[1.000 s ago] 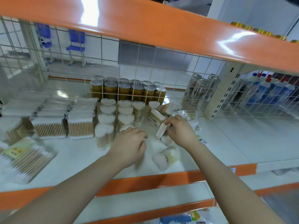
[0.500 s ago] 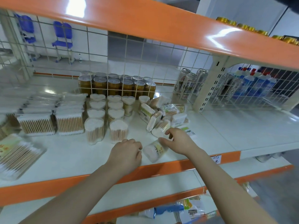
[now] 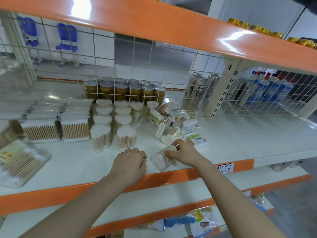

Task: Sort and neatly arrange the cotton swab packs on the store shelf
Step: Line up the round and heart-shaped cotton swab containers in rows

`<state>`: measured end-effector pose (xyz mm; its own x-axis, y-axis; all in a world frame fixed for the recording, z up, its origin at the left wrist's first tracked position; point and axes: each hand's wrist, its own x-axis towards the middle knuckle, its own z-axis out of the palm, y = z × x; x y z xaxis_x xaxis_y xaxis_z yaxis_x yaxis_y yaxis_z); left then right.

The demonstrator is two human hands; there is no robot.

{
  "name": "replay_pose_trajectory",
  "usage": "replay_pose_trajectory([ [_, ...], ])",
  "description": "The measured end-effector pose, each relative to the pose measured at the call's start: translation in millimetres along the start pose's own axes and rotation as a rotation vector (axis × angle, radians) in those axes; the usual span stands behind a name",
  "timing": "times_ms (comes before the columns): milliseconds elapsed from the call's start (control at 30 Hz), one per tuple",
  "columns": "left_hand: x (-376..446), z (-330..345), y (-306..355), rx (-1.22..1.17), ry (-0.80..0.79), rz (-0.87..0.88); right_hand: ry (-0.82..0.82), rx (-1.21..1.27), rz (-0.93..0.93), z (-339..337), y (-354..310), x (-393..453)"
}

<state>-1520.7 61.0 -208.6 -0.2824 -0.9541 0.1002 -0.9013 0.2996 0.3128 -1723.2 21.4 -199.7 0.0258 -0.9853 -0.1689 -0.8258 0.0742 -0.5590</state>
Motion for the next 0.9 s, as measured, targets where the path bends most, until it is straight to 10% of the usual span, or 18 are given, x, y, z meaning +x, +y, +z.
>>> replay_pose_trajectory([
  [300, -6.1, -4.5, -10.7, -0.014, 0.000, -0.015, -0.129, -0.271, -0.250, -16.9, -9.2, 1.8],
  [900, -7.2, -3.1, -21.6, -0.031, -0.004, -0.024, -0.245, -0.371, -0.190, -11.0, -11.7, 11.5],
])
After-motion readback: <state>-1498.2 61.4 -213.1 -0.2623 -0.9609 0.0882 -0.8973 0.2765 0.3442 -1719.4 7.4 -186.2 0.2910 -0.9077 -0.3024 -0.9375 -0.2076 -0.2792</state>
